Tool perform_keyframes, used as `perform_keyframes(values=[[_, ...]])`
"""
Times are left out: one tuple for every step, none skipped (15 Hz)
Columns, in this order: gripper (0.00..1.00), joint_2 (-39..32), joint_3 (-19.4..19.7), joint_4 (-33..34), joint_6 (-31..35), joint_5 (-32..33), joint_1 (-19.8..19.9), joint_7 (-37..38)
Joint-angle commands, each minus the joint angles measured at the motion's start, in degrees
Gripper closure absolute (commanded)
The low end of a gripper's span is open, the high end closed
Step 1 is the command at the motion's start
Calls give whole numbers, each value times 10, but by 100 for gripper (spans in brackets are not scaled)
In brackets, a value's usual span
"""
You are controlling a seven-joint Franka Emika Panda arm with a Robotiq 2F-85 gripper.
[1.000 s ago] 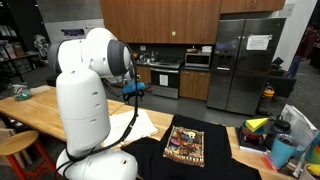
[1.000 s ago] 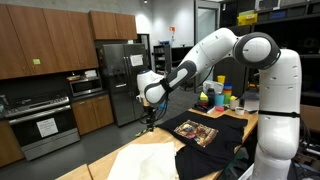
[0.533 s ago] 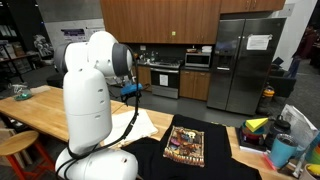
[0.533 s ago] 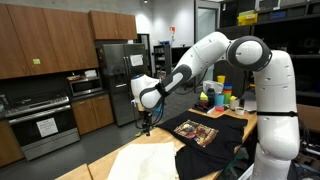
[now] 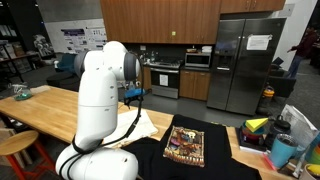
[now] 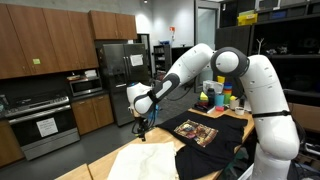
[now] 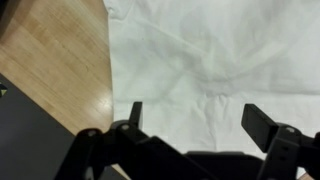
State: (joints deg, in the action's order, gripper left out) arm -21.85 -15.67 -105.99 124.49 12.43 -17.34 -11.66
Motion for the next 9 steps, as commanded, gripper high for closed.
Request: perform_keyframes(values=[[0,-40,10,53,-30,-6,-2,-3],[0,-49,10,64,-36,-11,1,-9],[0,-55,12,73,-42,-13,4,-12],[0,-62,14,83,-49,-13,5,-14],[0,-71,17,94,-56,-13,5,-16],[0,-80,19,108,-65,-13,5,-17],[0,-88,21,120,-73,-11,5,-17],[0,-98,25,132,-82,-5,2,-15],[0,-108,29,144,-92,0,-1,-13]])
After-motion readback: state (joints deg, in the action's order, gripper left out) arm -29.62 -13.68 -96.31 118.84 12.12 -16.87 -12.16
